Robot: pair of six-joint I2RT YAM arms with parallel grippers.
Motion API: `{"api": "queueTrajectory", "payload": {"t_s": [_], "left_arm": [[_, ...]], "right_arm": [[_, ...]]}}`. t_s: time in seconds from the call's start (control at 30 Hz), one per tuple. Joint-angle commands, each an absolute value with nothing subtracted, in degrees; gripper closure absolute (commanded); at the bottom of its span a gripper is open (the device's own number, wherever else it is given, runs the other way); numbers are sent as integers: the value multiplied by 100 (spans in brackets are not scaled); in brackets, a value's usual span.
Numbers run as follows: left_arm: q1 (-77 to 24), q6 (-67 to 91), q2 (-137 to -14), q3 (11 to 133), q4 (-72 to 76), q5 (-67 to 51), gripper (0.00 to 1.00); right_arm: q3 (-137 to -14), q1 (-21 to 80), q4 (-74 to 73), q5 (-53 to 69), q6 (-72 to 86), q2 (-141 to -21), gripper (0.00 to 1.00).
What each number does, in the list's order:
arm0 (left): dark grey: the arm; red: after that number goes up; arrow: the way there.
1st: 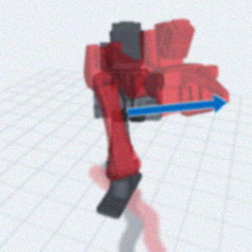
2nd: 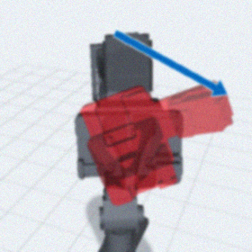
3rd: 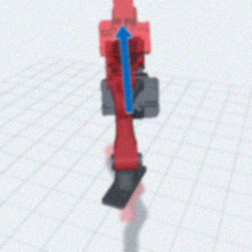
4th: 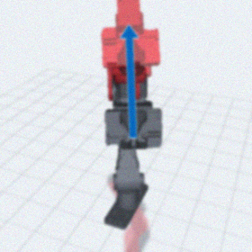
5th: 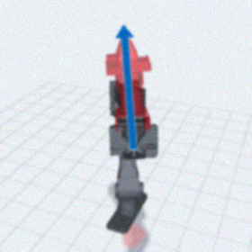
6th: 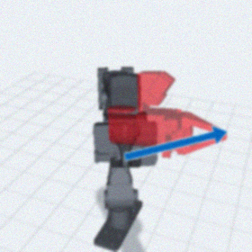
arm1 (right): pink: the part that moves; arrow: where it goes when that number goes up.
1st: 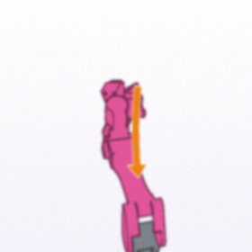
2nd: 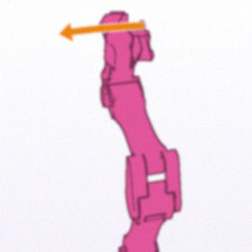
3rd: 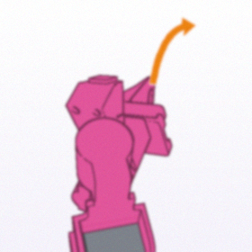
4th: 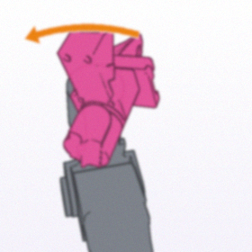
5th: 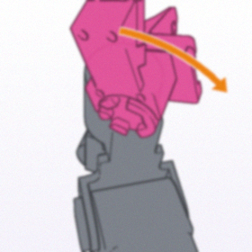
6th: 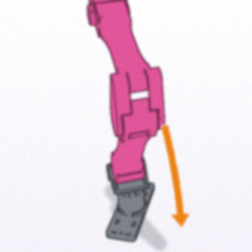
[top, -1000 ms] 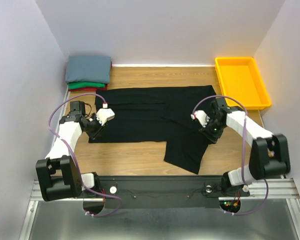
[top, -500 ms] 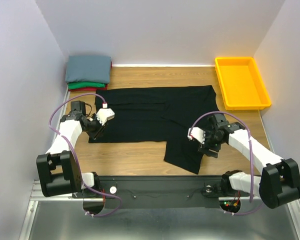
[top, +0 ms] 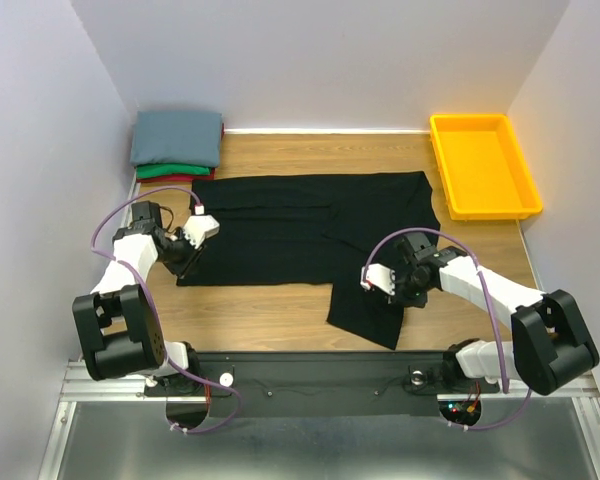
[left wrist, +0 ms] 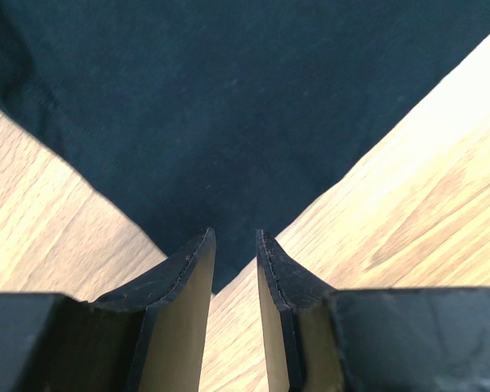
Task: Fold and stack the t-shirts
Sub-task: Fold the tshirt
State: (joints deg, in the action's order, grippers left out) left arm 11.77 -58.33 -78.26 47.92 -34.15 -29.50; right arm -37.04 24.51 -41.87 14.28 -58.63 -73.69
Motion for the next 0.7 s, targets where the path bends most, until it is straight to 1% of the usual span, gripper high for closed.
{"api": "queueTrajectory", "payload": {"t_s": [0.0, 0.07, 0.23, 0.47, 0.67], "left_arm": [[1257, -6318, -7691, 4808, -3498, -2717, 61], [1266, -6625, -7638, 4641, -3446, -2541, 61], [1257, -7338, -7646, 4395, -3393, -2408, 61], [1248, -8612, -7708, 3947, -3191, -1811, 62], [1257, -8903, -7963, 3815, -3155, -1565, 63]], "right_arm": [[-3753, 2522, -3999, 1424, -5687, -7480, 88], [-3770, 2522, -4086, 1371, -5616, -7401, 100], [-3770, 2522, -4306, 1380, -5450, -7181, 99], [-3849, 2522, -4474, 1398, -5247, -7163, 99], [-3937, 2522, -4597, 1450, -5159, -7049, 99]]}}
